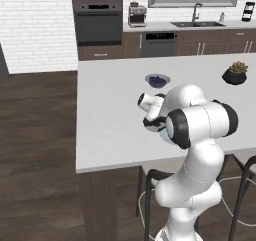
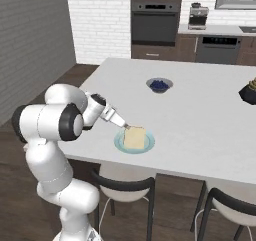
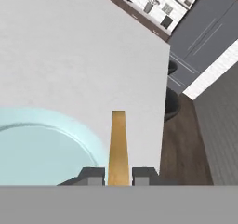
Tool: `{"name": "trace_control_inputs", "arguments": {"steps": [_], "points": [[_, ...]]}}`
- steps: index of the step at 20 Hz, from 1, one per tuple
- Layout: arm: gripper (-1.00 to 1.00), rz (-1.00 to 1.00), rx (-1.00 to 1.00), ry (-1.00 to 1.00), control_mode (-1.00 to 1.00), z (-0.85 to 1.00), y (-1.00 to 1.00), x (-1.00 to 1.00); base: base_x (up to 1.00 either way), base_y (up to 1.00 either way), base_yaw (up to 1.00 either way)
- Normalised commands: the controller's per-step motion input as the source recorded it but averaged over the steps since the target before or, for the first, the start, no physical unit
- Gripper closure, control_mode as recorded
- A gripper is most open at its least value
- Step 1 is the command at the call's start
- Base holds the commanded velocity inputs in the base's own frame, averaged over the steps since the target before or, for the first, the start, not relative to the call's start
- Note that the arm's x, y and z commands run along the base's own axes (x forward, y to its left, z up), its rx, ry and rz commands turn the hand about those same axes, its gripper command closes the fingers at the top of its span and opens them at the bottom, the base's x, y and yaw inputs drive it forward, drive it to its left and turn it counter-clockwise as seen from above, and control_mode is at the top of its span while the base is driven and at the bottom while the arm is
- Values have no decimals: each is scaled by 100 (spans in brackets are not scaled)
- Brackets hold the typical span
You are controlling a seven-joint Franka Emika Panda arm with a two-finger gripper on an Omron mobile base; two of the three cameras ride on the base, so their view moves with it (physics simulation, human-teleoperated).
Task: Start the toaster. Once the lever pops up, take the bread to the plate on the dining counter.
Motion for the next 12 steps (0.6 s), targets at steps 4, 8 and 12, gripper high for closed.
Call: {"name": "trace_control_inputs", "arguments": {"steps": [4, 8, 12], "points": [[100, 0, 0, 5, -100, -41, -9, 0, 0, 0, 0], [100, 0, 0, 0, -100, -24, 0, 0, 0, 0, 0], [-100, 0, 2, 0, -100, -5, 0, 0, 0, 0, 0]]}}
